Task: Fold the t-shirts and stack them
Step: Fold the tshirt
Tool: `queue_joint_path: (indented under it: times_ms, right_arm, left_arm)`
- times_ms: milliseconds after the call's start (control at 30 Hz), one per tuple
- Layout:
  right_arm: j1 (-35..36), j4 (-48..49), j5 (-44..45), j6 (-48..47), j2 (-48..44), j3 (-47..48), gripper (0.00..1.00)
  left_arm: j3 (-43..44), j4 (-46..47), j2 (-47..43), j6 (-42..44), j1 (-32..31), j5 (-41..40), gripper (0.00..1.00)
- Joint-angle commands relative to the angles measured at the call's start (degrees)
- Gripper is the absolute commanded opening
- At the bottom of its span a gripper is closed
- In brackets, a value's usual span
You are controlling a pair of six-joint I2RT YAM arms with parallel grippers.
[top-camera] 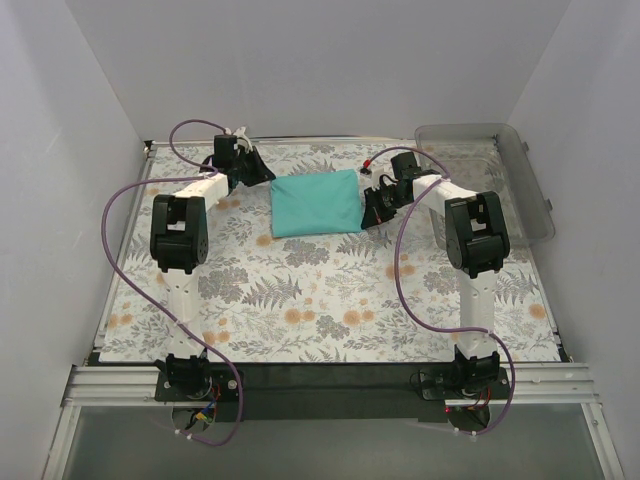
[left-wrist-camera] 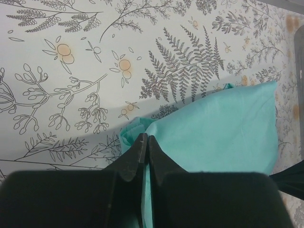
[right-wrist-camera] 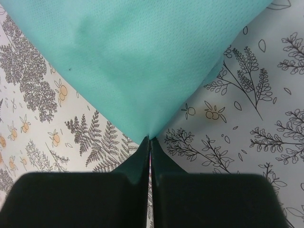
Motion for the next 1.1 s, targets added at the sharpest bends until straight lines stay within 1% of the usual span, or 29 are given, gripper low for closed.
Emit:
queue_joint_path:
  times_ms: [0, 167, 300, 333, 400, 433, 533, 567, 600, 633, 667, 700, 733, 767, 800, 867, 900, 933, 967, 1000, 1067]
  right_arm:
    - [0.1, -3.3, 2.1, -3.1, -0.2, 0.8, 0.01]
    - [0.0, -5.2, 4.7, -5.4, -0.1, 1.5, 0.01]
    - [0.1, -6.1, 5.2, -6.2, 0.2, 1.9, 0.01]
    - [0.1, -6.3, 5.3, -6.2, 0.3, 1.9, 0.01]
    - [0.1, -6.4, 5.0, -6.4, 0.2, 2.0, 0.01]
    - [0.1, -6.5, 4.9, -6.4, 0.3, 2.0, 0.01]
    - [0.1, -6.7, 4.3, -6.6, 0.2, 2.1, 0.01]
    - [0.1, -6.7, 4.2, -6.6, 0.1, 2.1, 0.04]
    - [0.1, -6.7, 4.1, -6.6, 0.0, 2.2, 0.08]
    - [0.1, -6.8, 3.9, -6.6, -0.1, 2.2, 0.16]
    - [0.1, -6.9, 3.5, -6.7, -0.5, 2.2, 0.23]
    - [0.1, -6.7, 3.3, -6.8, -1.2, 2.2, 0.28]
    - [0.1, -6.6, 3.2, -6.9, -1.5, 2.2, 0.32]
    - [0.1, -6.6, 3.3, -6.9, -2.0, 2.4, 0.39]
    - [0.1, -6.6, 3.6, -6.9, -2.9, 2.8, 0.42]
    - [0.1, -6.6, 4.7, -7.0, -4.1, 3.3, 0.46]
    - [0.1, -6.6, 5.2, -7.1, -5.3, 3.6, 0.47]
    - [0.1, -6.7, 5.7, -7.3, -5.9, 4.1, 0.50]
    - [0.2, -6.7, 6.8, -7.4, -6.5, 4.2, 0.53]
    - [0.1, -6.7, 7.3, -7.6, -7.7, 4.3, 0.54]
    - [0.1, -6.9, 8.3, -8.1, -9.1, 4.3, 0.57]
  left_arm:
    - [2.8, -0.8, 0.6, 1.9, 0.7, -0.5, 0.00]
    - [5.6, -1.9, 3.1, 2.9, 0.8, -0.2, 0.00]
    - [6.8, -1.9, 4.4, 2.6, 0.8, 0.6, 0.05]
    - [7.2, -1.7, 4.7, 2.4, 0.8, 0.5, 0.11]
    - [7.2, -0.8, 4.7, 1.9, 0.8, 0.4, 0.18]
    - [7.2, -0.4, 4.7, 1.6, 0.8, 0.1, 0.27]
    - [6.6, 1.1, 4.1, 0.8, 0.9, -0.5, 0.34]
    - [6.4, 1.4, 3.7, 0.8, 0.9, -1.5, 0.39]
    - [5.9, 2.3, 2.5, 0.7, 0.9, -2.0, 0.40]
    - [5.5, 2.6, 1.8, 1.1, 0.9, -2.7, 0.42]
    - [4.1, 2.9, 1.0, 1.5, 0.9, -4.8, 0.51]
    - [3.2, 3.5, -1.4, 1.9, 1.0, -6.2, 0.53]
    - [2.2, 3.5, -2.8, 2.5, 1.1, -7.6, 0.60]
    - [0.8, 5.2, -4.2, 2.7, 1.4, -8.6, 0.63]
    - [-1.7, 6.1, -7.3, 2.8, 1.6, -10.5, 0.65]
    - [-4.5, 6.5, -10.2, 2.8, 2.4, -11.2, 0.65]
    - [-7.4, 6.3, -11.6, 2.5, 2.8, -11.0, 0.65]
    - [-9.0, 6.4, -14.7, 2.1, 3.5, -10.7, 0.65]
    - [-10.6, 6.4, -16.1, 0.8, 3.8, -10.2, 0.65]
    - [-14.4, 6.5, -17.5, 0.2, 4.2, -9.6, 0.65]
    - [-18.2, 6.9, -21.7, -1.7, 4.9, -6.7, 0.65]
